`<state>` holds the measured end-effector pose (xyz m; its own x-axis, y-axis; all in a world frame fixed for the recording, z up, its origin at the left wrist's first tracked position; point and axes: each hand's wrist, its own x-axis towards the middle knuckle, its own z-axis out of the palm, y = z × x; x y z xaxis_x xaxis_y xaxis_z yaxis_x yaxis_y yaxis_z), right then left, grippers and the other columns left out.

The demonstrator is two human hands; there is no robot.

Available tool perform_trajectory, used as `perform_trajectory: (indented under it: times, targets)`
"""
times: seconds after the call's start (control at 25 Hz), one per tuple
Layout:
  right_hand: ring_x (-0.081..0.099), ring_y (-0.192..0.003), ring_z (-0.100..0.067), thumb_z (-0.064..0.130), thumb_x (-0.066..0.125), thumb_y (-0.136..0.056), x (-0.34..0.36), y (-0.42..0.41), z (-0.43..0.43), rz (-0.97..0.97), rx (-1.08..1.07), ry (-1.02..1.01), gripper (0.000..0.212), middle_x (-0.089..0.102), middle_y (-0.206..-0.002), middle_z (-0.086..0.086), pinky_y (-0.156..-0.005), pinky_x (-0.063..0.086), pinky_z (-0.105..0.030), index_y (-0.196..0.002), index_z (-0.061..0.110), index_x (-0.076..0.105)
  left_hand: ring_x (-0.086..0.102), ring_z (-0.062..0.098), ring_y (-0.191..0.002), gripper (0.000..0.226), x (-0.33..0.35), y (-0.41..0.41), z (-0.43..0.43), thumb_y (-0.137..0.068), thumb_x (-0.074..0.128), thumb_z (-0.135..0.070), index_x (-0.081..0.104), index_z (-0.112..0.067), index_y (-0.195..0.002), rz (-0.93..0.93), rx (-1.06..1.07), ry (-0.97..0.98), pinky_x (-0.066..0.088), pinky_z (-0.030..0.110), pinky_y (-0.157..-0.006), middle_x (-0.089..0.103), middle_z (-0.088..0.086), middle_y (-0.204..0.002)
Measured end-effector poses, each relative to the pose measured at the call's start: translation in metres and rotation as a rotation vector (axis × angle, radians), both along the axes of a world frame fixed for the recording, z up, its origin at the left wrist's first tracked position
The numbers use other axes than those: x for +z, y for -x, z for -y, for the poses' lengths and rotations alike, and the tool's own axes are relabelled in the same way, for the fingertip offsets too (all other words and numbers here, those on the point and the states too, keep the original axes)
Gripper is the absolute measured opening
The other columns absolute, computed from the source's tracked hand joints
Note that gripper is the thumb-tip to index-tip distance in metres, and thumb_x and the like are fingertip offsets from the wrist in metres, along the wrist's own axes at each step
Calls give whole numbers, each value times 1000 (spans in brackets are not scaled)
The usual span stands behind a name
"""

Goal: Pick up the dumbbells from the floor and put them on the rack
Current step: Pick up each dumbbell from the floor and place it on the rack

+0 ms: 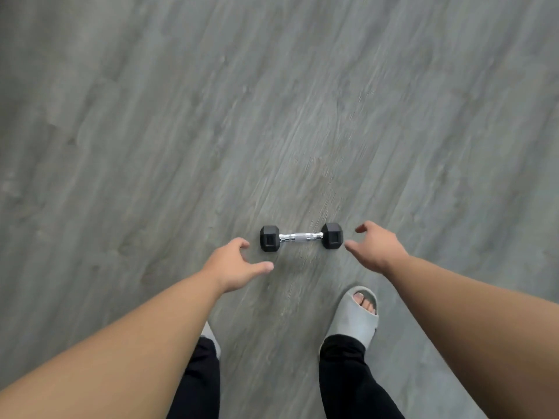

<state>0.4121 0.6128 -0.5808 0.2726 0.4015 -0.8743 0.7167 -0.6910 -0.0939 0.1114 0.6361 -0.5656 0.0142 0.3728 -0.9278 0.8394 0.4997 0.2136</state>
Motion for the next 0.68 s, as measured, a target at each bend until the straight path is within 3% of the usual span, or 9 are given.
perform_trajectory:
  times: [0.08,0.16,0.28,0.36,0.48,0.56,0.68]
  targets:
    - [61,-113,-34,41,67,-92,-60,0,7,-3,-10,-12,63,63,-130,-18,-87,47,-36,-145,14,47,57,23,-125,105,-59,-7,8,-62,84,-68,42,-26,-148,-19,104,-12,45,37,-102,58,3,-139]
    - [62,-107,-33,43,70,-90,-102,0,10,-1,-45,-54,70,61,-132,-19,-83,47,-35,-148,15,44,51,26,-135,114,-102,-15,12,-61,84,-69,34,-25,-154,-46,139,-58,42,42,-110,49,6,-151]
    - [66,-98,-32,49,75,-86,-159,4,15,-33,-101,-97,78,62,-128,-13,-78,53,-38,-149,18,41,45,27,-140,120,-164,-30,17,-63,83,-70,29,-22,-157,-45,125,-134,39,39,-111,43,7,-156]
    - [67,-96,-30,52,80,-81,-184,8,18,-66,-117,-126,80,63,-122,-6,-80,59,-42,-145,21,44,48,26,-134,111,-192,-40,19,-68,82,-67,31,-22,-156,-28,158,-161,41,36,-104,45,6,-150]
    - [66,-95,-21,58,84,-73,-194,4,22,-54,-96,-188,75,66,-112,3,-65,50,-27,-132,24,54,58,25,-110,78,-213,-47,20,-73,84,-54,48,-25,-136,-32,208,-229,45,31,-82,51,5,-126]
    - [68,-90,-19,56,86,-72,-184,5,25,-64,-102,-180,69,69,-108,4,-61,47,-23,-125,25,56,58,22,-96,66,-208,-42,20,-70,86,-48,54,-27,-124,-35,222,-239,42,29,-72,53,2,-117]
    - [69,-76,-12,52,87,-73,-142,29,24,-91,-135,-164,59,70,-99,6,-53,47,-18,-117,26,58,61,23,-91,58,-165,-16,12,-67,87,-42,56,-27,-113,-38,223,-231,41,28,-59,59,4,-114]
